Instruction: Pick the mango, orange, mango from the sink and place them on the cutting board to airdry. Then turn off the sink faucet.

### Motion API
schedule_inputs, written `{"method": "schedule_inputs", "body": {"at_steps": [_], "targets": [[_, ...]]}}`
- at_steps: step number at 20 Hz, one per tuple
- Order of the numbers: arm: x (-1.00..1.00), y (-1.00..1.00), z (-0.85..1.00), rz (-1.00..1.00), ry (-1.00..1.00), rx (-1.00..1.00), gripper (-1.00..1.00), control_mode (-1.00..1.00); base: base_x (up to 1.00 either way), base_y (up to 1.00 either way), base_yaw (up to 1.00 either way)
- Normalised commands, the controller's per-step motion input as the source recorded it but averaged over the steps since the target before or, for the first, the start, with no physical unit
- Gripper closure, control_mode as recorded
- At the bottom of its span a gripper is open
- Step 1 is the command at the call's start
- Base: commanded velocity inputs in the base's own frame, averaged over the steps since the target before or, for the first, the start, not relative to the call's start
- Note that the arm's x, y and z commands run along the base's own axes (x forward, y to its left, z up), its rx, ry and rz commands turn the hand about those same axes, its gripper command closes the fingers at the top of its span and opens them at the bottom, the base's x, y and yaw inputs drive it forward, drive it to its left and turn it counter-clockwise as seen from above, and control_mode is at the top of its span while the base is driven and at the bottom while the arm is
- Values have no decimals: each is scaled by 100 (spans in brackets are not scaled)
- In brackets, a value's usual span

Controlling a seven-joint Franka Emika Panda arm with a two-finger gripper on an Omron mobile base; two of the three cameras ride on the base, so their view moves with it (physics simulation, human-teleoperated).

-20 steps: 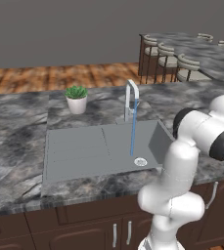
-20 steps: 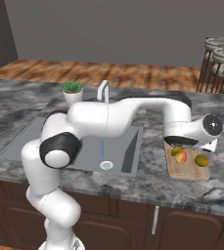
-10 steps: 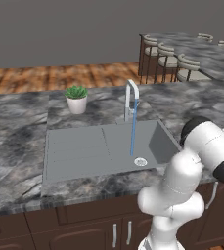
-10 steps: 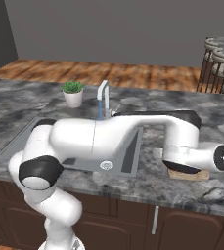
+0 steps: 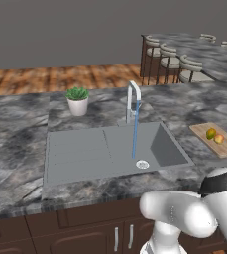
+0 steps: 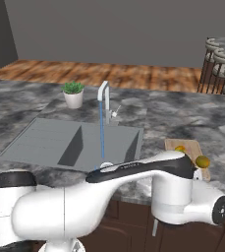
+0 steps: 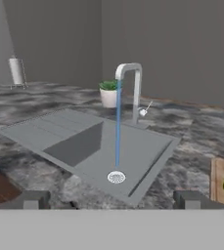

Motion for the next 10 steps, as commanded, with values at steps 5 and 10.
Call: {"method": "schedule_inputs", "body": {"at_steps": [5, 10], "targets": [[3, 68, 14, 7, -25, 0, -100, -100, 0, 0, 0], [26, 48, 25, 9, -9, 0, -100, -100, 0, 0, 0]]}}
